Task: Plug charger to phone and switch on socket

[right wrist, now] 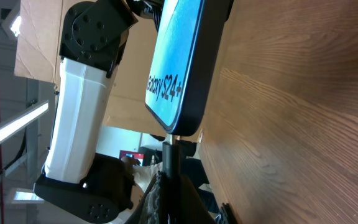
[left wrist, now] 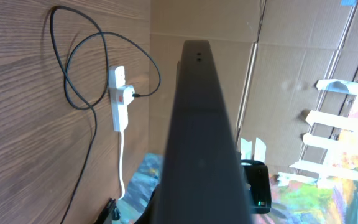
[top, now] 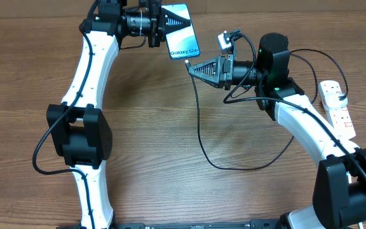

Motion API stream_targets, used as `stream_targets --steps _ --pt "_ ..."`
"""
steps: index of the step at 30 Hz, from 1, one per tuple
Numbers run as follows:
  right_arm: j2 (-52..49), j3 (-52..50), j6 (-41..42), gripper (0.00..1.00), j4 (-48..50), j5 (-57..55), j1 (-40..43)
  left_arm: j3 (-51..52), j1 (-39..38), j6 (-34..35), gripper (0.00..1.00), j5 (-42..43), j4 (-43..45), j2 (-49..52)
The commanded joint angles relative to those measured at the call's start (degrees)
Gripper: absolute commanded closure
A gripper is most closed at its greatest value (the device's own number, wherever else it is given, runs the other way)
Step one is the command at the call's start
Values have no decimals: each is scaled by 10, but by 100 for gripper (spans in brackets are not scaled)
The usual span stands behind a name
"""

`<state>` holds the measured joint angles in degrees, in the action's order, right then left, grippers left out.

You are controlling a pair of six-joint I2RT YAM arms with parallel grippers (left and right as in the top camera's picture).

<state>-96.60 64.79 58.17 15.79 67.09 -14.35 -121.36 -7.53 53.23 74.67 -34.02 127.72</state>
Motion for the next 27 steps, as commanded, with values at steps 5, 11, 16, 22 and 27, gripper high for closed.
stream_targets --steps 5,11,16,22,27 --pt "4 1 4 96 4 5 -3 -12 -4 -19 96 2 5 -21" --pt "4 1 4 96 4 5 -3 -12 -4 -20 96 5 4 -21" --pt "4 1 4 96 4 21 -3 -12 -4 -20 96 10 4 -21" --pt "4 1 4 96 4 31 -1 -12 -4 -20 96 14 4 -21" --pt "4 1 6 96 4 37 0 -12 -4 -30 96 22 4 -21"
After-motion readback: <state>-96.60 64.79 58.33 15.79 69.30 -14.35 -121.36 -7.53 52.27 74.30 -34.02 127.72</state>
